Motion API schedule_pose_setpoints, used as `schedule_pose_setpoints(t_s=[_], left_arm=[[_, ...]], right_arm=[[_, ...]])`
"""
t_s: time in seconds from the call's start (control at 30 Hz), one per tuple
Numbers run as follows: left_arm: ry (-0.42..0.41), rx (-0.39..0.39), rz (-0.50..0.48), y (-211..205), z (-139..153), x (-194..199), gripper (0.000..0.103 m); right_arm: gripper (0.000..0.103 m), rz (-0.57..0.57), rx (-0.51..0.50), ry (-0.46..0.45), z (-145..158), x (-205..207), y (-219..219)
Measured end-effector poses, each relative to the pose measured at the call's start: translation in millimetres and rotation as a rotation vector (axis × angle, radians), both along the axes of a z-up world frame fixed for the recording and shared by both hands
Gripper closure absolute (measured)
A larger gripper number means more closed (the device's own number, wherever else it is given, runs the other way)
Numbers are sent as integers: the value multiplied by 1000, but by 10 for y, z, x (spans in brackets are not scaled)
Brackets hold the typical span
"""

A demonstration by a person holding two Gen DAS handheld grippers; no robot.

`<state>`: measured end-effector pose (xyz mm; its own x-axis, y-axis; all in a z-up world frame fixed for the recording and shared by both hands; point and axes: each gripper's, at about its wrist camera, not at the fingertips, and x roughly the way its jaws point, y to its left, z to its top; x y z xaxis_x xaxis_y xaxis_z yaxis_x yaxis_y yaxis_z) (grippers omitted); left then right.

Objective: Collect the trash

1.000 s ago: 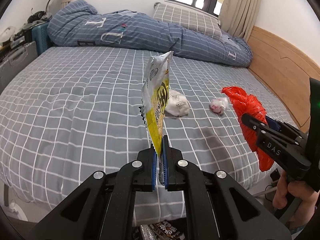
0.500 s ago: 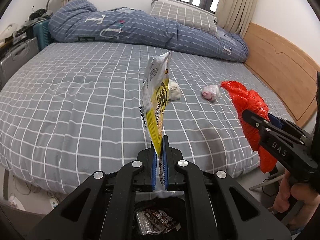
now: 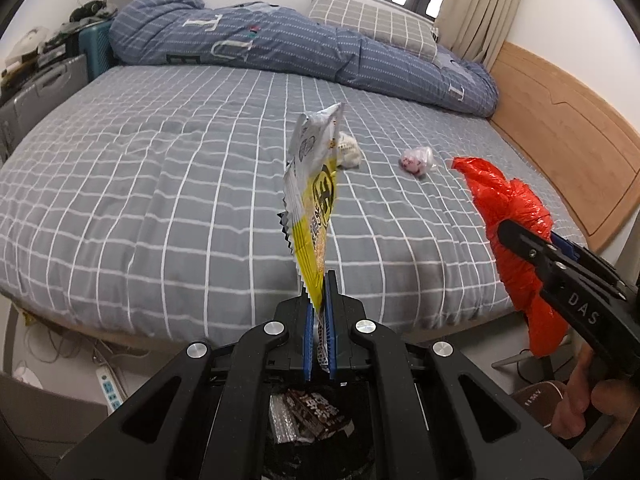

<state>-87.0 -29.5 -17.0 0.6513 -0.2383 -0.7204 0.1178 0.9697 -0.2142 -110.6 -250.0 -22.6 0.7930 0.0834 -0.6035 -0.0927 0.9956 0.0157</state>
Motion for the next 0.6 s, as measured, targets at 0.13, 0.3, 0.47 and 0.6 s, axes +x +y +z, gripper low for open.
schedule_pose_setpoints(t_s=[0.13, 0.3, 0.47, 0.6], left_arm=[[8, -11, 0, 10, 1, -105, 99], [18, -9, 2, 12, 2, -264, 99], [47, 1, 9, 44, -89, -475, 99], [61, 8, 16, 95, -142, -628, 99]], right_arm=[[64, 2, 7, 12, -17, -142, 15], [64, 10, 9, 36, -87, -325, 56], [64, 21, 4, 64, -190, -475, 98], [64, 27, -7, 95, -312, -598, 128]])
